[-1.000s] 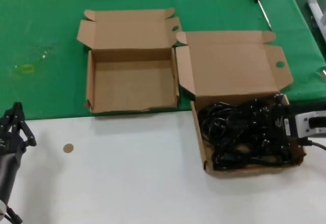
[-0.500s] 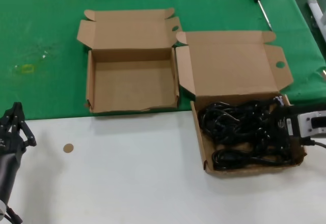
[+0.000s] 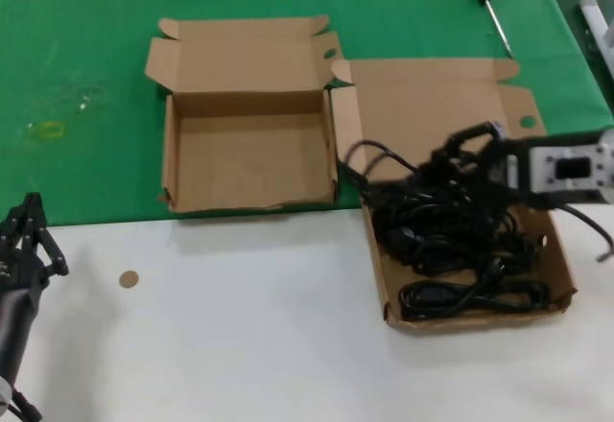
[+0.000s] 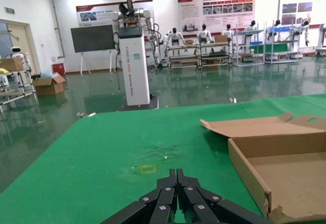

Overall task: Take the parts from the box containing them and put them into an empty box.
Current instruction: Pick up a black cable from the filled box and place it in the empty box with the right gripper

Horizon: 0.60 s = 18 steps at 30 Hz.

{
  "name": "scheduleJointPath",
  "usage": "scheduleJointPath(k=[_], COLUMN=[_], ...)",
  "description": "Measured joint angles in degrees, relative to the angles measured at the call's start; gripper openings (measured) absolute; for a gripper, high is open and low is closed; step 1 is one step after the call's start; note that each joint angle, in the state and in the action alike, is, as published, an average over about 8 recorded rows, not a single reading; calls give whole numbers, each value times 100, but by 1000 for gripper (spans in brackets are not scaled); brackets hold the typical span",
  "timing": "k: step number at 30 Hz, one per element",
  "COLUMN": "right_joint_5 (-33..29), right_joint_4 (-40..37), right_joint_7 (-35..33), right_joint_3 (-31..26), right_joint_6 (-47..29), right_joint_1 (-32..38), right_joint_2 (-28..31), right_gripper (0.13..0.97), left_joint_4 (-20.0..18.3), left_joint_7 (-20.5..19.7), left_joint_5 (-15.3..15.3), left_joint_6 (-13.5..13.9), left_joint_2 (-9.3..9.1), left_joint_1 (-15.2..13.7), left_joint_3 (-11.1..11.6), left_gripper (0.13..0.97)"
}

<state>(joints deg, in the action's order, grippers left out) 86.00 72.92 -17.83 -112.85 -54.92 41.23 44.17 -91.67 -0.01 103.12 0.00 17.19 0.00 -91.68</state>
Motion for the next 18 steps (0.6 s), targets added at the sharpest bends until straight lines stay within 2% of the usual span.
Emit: scheduleJointPath(k=[10, 18], right_joint_5=[-331, -632], right_joint_4=[-108, -582], right_joint_7=[315, 415], right_joint_3=[-300, -559], right_joint_6=[263, 585], right_joint_1=[485, 865], right_joint_2=[-758, -1473], right_gripper=[233, 232], left_joint_4=[0, 0], left_joint_7=[0, 0], left_joint_5=[1, 1], left_joint_6=[0, 0], left_joint_2=[0, 0], left_joint_1=[0, 0], left_joint_3=[0, 0], left_gripper=[152, 152])
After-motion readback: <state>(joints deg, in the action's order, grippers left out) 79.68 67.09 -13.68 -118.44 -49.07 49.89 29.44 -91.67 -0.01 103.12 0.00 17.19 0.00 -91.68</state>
